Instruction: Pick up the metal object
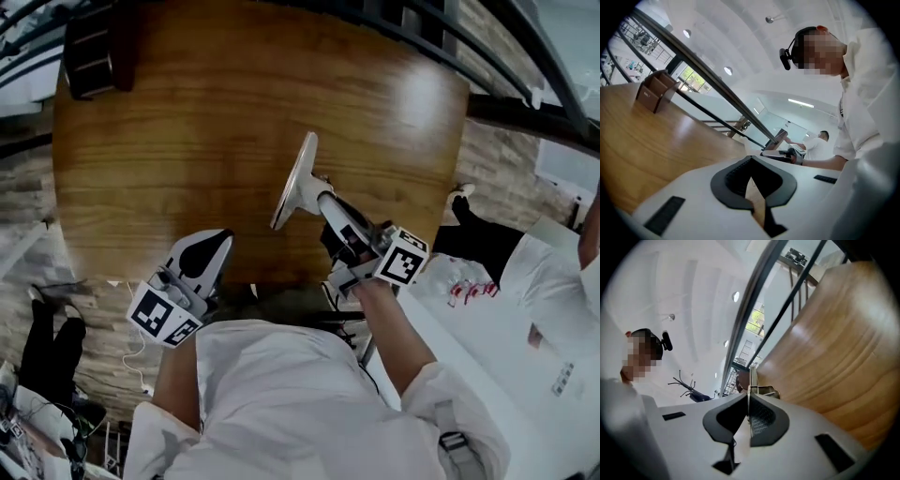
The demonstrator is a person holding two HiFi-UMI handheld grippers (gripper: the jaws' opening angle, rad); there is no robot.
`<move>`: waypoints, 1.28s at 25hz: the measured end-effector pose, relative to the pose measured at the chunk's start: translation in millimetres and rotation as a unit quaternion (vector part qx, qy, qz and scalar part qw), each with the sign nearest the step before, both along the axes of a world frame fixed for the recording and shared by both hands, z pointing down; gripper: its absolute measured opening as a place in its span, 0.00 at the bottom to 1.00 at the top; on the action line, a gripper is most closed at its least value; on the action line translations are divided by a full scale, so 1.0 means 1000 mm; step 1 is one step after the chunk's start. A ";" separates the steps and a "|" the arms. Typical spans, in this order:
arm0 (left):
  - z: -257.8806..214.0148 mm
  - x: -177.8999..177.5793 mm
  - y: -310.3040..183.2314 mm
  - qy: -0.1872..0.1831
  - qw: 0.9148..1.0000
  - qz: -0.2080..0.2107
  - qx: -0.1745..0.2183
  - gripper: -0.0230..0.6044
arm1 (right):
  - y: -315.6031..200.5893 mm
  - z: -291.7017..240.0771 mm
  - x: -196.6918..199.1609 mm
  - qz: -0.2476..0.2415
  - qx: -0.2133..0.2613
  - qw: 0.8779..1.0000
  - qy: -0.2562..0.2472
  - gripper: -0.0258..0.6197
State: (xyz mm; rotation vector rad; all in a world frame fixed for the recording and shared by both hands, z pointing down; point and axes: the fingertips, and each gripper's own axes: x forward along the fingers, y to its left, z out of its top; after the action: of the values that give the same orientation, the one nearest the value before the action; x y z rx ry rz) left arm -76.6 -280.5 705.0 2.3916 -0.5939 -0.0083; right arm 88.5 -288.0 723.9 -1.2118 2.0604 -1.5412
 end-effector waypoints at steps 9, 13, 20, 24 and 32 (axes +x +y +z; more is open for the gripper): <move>-0.160 -0.045 -0.009 0.002 0.993 -0.033 0.110 0.05 | 0.026 -0.194 -0.001 0.086 0.169 0.980 0.054 0.08; -0.234 -0.061 0.000 0.010 0.987 -0.027 0.161 0.05 | 0.049 -0.276 -0.002 0.122 0.250 0.957 0.086 0.08; -0.332 -0.067 0.022 0.016 0.971 -0.040 0.237 0.05 | 0.097 -0.387 0.010 0.169 0.369 0.892 0.200 0.08; -0.365 -0.065 0.040 0.003 0.964 -0.075 0.256 0.05 | 0.138 -0.429 0.032 0.197 0.417 0.838 0.292 0.08; -0.401 -0.035 0.099 0.005 0.952 -0.139 0.274 0.05 | 0.212 -0.448 0.101 0.218 0.413 0.783 0.411 0.08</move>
State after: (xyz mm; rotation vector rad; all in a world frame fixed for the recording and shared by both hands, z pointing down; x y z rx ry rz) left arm -111.9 -181.6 304.3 2.8070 -1.0291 -0.3498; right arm 189.4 -76.1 276.1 -1.8937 2.2040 0.2386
